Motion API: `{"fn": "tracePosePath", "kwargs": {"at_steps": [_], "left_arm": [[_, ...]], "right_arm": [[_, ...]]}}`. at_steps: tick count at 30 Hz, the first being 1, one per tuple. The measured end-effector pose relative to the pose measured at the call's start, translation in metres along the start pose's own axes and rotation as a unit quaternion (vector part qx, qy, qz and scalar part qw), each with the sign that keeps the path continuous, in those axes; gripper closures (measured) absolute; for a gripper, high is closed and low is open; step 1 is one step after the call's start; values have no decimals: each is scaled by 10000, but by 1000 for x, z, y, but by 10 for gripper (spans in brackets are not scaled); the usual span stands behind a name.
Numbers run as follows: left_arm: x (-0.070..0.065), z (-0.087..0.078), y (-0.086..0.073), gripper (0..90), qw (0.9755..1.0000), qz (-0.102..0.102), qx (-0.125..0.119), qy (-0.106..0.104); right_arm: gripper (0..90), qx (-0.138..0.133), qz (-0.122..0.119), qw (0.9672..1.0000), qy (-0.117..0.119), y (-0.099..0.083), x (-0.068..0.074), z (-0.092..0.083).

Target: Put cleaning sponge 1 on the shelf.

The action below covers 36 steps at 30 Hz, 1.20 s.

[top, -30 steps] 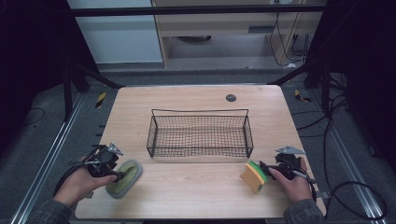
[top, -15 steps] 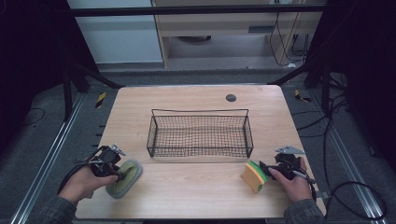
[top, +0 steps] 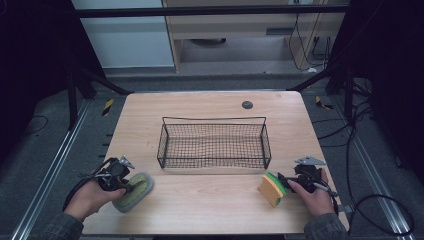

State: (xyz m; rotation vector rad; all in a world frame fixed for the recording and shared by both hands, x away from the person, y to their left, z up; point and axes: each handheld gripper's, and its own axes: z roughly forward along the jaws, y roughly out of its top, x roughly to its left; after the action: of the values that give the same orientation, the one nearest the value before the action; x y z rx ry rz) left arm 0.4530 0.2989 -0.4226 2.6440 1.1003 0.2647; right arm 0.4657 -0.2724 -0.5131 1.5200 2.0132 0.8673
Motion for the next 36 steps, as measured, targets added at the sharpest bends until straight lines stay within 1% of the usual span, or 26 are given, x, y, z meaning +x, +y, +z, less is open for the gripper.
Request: {"fn": "tracePosePath", "kwargs": {"at_steps": [5,6,7,8,9,11,12,13,14,16,17,20,22,23,24,25,26,27,28,30,31,32,33,34,35,36], "left_arm": [[-7,-19,2,706,9988,396,-247,120],[-7,-19,2,707,9988,396,-247,120],[-8,-24,3,707,9983,486,-286,114],[-8,-24,3,707,9983,486,-286,114],[-9,-29,4,707,9977,582,-329,102],[-9,-32,5,707,9974,610,-356,119],[-10,-34,6,707,9970,657,-379,124],[-10,-40,7,707,9957,793,-452,156],[-10,-40,7,707,9957,793,-452,156],[-10,-45,9,707,9949,848,-447,302],[-11,-47,10,707,9940,944,-439,338],[-9,-55,14,707,9928,1013,-539,357],[-8,-59,18,707,9910,1136,-603,378],[-8,-63,24,708,9891,1268,-631,395],[-8,-63,24,708,9891,1268,-631,395],[-6,-68,30,708,9869,1413,-634,462],[-6,-68,30,708,9869,1413,-634,462],[-3,-72,37,708,9850,1511,-681,482],[-3,-72,37,708,9850,1511,-681,482],[1,-76,46,708,9834,1584,-754,458],[6,-80,55,708,9820,1641,-820,449],[6,-80,55,708,9820,1641,-820,449],[9,-84,64,708,9797,1752,-857,466],[9,-84,64,708,9797,1752,-857,466],[10,-90,71,708,9767,1881,-915,486],[10,-90,71,708,9767,1881,-915,486]], "right_arm": [[5,-2,-3,10000,-3,0,0,0],[5,-2,-3,10000,-3,0,0,0],[5,0,-1,10000,-1,0,0,0],[5,0,-1,10000,-1,0,0,0],[5,-2,-2,10000,-2,0,0,0],[5,0,-1,10000,0,0,0,0],[5,0,-1,10000,0,0,0,0],[5,-1,-3,10000,-1,0,0,0],[5,-1,-3,10000,-1,0,0,0],[5,0,0,10000,0,0,0,0],[5,-2,-3,10000,-2,0,0,0],[5,-1,-2,10000,-2,0,0,0],[4,-2,-2,10000,-1,0,0,0],[5,-2,-3,10000,-2,0,0,0],[5,-2,-3,10000,-2,0,0,0],[5,-1,-2,10000,0,0,0,0],[5,-1,-2,10000,0,0,0,0],[5,-1,0,10000,0,0,0,0],[5,-1,0,10000,0,0,0,0],[5,-2,-4,10000,-2,0,0,0],[5,0,1,10000,0,0,0,0],[5,0,1,10000,0,0,0,0],[5,-1,1,10000,-2,0,0,0],[4,-5,5,10000,-4,0,0,0],[4,-6,-7,10000,-19,0,0,1],[4,-6,-7,10000,-19,0,0,1]]}}
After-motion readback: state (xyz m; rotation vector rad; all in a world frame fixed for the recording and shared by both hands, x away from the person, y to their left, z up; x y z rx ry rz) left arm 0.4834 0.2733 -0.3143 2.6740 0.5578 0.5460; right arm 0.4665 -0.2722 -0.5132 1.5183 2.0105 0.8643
